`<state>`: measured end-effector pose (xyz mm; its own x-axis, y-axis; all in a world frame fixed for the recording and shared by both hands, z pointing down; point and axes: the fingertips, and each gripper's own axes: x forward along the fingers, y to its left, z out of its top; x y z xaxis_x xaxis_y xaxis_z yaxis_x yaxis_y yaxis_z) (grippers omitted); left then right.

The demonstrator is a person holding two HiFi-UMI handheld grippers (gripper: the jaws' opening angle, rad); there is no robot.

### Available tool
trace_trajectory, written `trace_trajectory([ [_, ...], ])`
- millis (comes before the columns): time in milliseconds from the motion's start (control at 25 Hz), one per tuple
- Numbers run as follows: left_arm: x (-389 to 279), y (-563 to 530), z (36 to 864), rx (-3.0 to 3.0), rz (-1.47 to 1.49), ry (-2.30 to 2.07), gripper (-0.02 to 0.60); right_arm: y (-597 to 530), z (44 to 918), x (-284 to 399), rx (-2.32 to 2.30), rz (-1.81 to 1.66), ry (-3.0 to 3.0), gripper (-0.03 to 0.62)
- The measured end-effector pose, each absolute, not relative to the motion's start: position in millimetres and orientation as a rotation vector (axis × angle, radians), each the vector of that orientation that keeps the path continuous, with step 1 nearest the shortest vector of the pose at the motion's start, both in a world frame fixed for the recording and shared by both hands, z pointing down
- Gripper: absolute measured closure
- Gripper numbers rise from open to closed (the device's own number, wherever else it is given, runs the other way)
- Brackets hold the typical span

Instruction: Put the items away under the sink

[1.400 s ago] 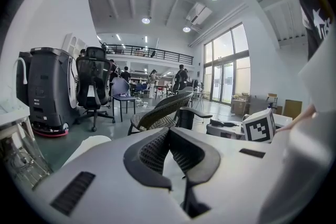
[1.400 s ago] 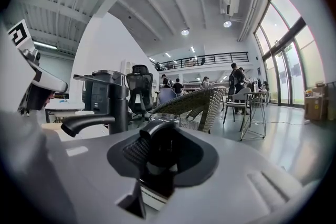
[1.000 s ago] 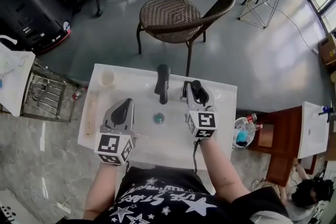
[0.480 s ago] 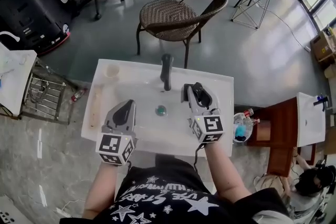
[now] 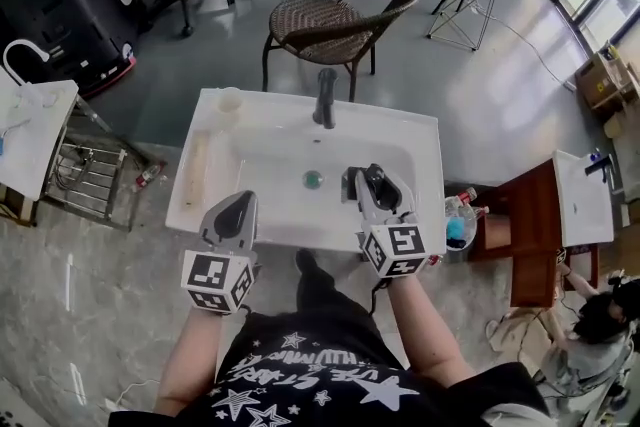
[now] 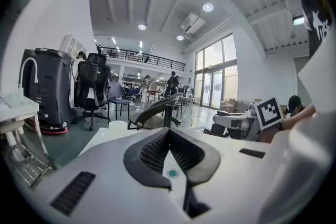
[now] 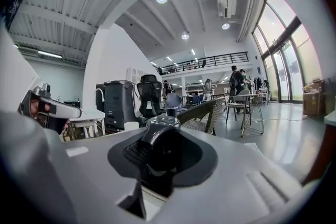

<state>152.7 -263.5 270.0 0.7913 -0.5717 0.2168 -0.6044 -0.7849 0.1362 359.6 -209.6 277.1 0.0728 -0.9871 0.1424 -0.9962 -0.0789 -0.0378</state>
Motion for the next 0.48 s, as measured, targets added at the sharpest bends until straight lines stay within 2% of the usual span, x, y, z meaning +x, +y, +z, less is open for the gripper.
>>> trace_trajectory([
  [480, 89.6, -169.5, 289.0, 2.807, 0.243, -0.832, 0.572, -98.1, 277.1, 273.7, 2.232, 0.229, -2.100, 0.502],
])
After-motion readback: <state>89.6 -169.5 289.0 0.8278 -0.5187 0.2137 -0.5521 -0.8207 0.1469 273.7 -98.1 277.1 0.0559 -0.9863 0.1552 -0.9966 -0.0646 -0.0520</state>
